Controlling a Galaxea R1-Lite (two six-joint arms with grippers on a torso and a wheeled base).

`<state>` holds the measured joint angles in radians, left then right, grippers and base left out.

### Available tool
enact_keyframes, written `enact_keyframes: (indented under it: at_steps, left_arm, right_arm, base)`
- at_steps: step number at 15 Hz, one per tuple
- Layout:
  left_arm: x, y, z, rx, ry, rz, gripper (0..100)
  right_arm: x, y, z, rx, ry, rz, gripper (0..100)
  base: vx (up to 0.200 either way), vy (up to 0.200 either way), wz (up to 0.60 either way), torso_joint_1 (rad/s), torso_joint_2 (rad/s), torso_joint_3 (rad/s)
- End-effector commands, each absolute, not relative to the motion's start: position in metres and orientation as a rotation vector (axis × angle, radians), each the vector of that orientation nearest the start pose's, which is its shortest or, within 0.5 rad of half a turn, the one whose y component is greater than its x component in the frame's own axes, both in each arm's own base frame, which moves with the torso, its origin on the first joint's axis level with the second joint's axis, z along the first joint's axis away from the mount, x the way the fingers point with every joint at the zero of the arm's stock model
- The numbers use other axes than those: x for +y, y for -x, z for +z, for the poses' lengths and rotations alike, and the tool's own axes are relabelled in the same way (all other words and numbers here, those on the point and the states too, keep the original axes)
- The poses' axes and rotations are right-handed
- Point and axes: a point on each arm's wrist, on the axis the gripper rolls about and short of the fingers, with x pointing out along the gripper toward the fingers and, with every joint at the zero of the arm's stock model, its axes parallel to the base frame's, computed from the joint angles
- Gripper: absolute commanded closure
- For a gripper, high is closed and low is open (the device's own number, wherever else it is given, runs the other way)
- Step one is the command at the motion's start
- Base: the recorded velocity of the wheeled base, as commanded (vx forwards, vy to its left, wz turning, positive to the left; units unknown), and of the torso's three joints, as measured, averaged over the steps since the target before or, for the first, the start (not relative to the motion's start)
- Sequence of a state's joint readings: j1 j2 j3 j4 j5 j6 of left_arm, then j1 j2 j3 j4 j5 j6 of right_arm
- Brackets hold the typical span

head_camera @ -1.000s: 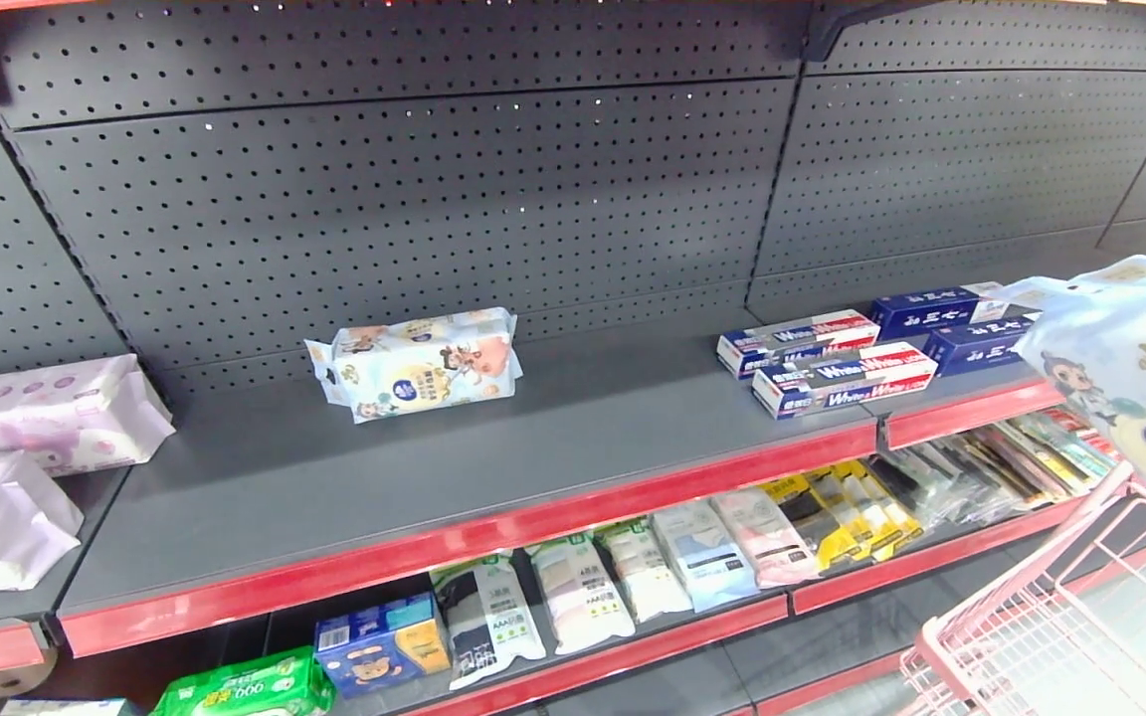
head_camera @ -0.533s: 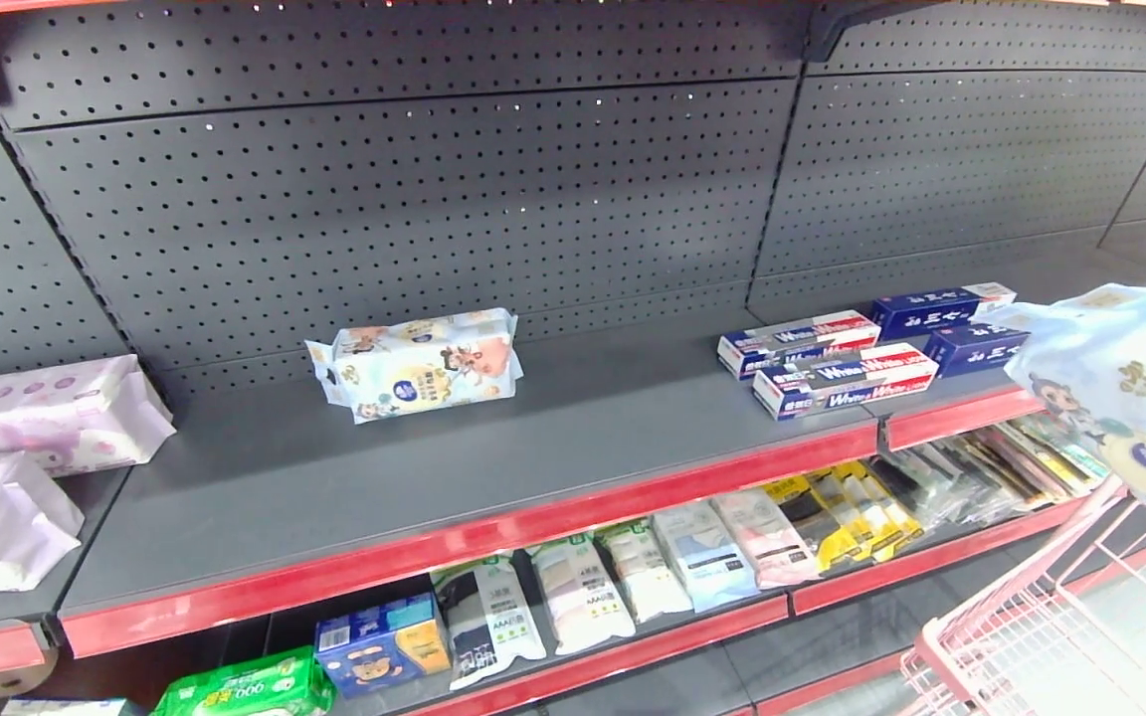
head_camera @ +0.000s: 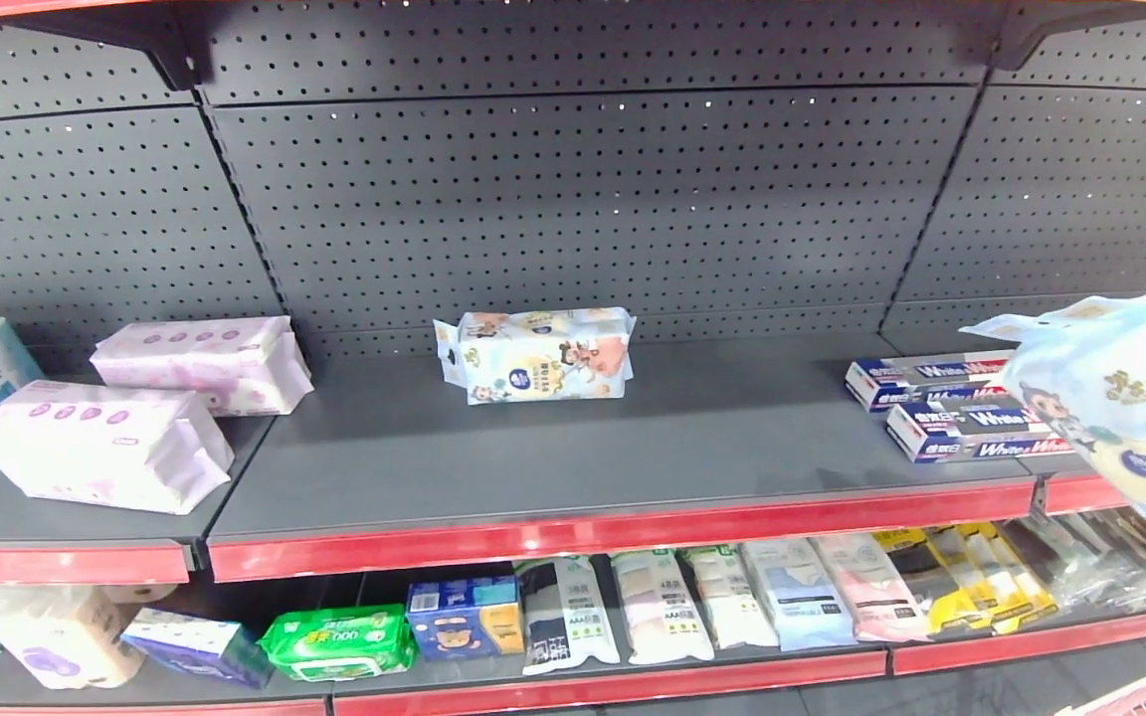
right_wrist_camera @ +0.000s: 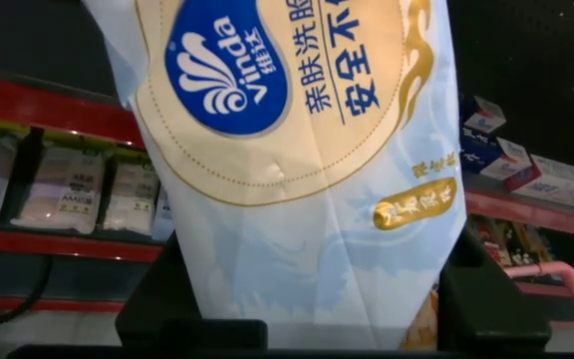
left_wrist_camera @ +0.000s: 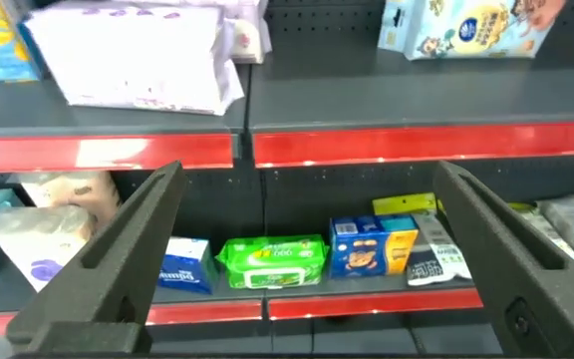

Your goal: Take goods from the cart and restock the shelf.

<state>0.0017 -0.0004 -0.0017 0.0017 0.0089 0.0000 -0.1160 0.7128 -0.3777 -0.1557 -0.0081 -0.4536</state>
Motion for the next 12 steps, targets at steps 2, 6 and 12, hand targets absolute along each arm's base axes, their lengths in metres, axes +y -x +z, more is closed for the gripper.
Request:
enact_keyframes:
  at_steps: [2, 6, 12]
  left_arm:
    - [0.0, 0.023, 0.076, 0.0, -0.002, 0.009, 0]
    - [0.0, 0.022, 0.076, 0.017, -0.003, 0.003, 0]
    - [-0.001, 0.024, 0.094, -0.019, -0.021, -0.072, 0]
  right_arm:
    - [-0.008, -0.06, 0.195, 0.177, 0.437, -0.097, 100]
    - [-0.005, -0.043, 0.19, 0.116, 0.36, -0.085, 100]
    - [0.001, -0.004, 0.182, 0.031, 0.317, -0.067, 100]
  base:
    - [0.0, 0.0, 0.0, 0.0, 0.0, 0.0]
    - [0.0, 0.0, 0.0, 0.0, 0.0, 0.0]
    - [0.0, 0.0, 0.0, 0.0, 0.0, 0.0]
